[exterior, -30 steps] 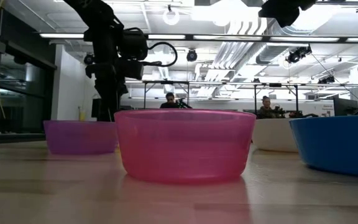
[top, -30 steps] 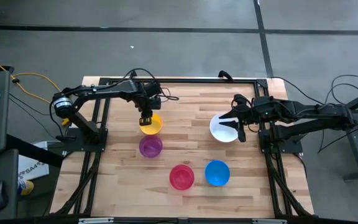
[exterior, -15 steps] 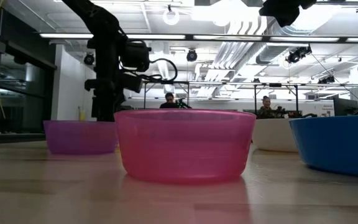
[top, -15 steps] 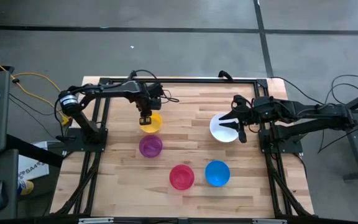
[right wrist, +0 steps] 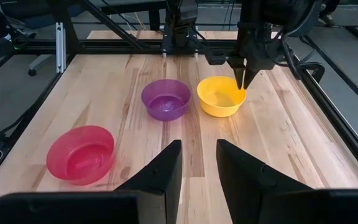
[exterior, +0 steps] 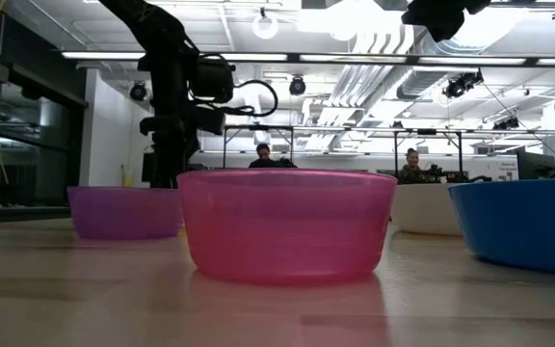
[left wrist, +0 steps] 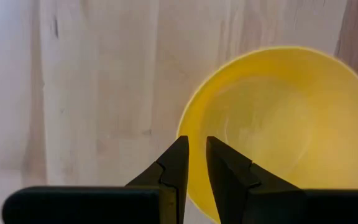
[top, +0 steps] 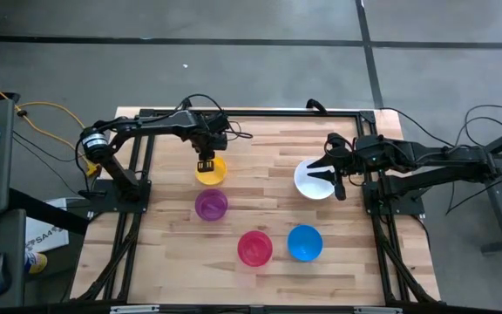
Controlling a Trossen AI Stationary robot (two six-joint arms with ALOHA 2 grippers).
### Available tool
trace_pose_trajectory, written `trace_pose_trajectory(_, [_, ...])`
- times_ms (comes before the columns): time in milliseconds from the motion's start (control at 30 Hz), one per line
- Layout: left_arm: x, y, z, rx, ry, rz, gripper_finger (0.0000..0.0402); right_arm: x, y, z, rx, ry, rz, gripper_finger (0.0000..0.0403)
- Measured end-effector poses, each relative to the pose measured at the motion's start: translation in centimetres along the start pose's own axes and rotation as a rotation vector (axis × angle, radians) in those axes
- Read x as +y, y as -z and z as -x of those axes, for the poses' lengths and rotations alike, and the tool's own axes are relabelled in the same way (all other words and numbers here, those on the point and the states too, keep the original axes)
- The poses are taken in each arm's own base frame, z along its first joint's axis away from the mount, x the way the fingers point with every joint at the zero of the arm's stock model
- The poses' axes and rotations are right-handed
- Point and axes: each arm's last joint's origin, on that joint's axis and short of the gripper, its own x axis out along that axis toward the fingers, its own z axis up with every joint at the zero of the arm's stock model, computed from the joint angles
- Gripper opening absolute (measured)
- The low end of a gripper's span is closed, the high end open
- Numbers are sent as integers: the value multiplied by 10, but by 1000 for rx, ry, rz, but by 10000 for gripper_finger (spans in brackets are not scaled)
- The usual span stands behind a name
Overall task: Nest bowls inside each other
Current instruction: Stack the yellow bowl on top of the white bowl
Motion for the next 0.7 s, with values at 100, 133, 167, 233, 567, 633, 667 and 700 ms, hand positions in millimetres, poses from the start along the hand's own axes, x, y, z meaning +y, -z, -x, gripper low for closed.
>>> trace_pose_trajectory(100, [1,-1,1,-4,-10,-14,58,0,0,0,0,0,0,94])
trace_pose_trajectory(133, [1,-1,1,-5,-10,-13,58,0,0,0,0,0,0,94])
trace_pose_trajectory(167, [1,-1,1,-3,-11,-13,58,0,0,0,0,0,0,94])
trace_pose_trajectory(233, [1,-1,0,6,-14,-16,58,0,0,0,0,0,0,94])
trace_pose_trajectory(567, [14,6,-1,22,-23,27,58,1,0,0,0,-23,0,94])
trace_pose_trajectory(633, [18,8,-1,18,2,45,58,1,0,0,0,-23,0,94])
trace_pose_trajectory(667, [19,9,-1,10,17,51,58,1,0,0,0,-22,0,94])
trace_pose_trajectory(700, [20,9,-2,5,31,57,58,1,0,0,0,-22,0,94])
